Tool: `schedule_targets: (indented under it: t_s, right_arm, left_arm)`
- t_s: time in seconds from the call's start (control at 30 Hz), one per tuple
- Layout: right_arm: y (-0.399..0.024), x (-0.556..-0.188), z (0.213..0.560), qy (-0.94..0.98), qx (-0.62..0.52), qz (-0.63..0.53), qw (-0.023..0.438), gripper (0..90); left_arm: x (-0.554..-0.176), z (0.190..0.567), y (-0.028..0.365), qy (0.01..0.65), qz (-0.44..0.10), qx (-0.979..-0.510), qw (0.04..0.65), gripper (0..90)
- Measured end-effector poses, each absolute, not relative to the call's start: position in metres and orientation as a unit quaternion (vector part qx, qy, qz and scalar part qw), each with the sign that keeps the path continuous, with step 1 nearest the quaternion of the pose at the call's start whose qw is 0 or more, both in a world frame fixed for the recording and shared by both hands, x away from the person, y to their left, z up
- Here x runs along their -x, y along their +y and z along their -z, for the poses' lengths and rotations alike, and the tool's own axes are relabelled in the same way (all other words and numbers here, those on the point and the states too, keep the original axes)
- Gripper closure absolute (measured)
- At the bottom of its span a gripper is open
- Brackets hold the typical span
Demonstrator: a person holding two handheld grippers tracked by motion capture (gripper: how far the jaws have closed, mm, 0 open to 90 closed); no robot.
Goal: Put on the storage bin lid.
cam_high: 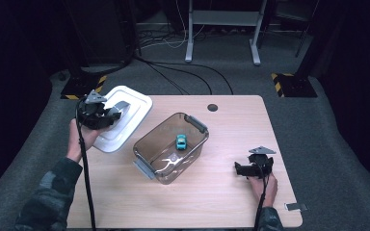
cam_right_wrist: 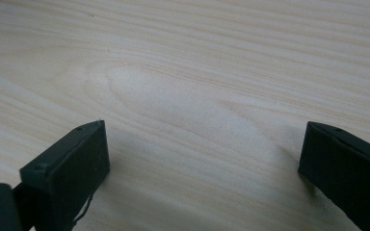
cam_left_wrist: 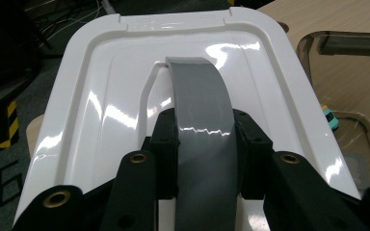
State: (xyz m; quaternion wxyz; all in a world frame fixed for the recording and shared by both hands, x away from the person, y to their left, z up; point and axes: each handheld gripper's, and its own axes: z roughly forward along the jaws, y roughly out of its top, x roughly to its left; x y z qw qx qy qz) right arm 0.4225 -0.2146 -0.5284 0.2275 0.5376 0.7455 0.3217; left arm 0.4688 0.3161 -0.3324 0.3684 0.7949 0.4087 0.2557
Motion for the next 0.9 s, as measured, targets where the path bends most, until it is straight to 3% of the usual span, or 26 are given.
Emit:
schedule_targets:
  t_s: [0.9]
  right_arm:
    - [-0.215, -0.423, 0.528, 0.745, -0.538, -0.322, 0.228, 3.1]
  left_arm:
    - [-0.468, 0.322, 0.253, 0.355, -0.237, -0.830, 0.358, 67.1]
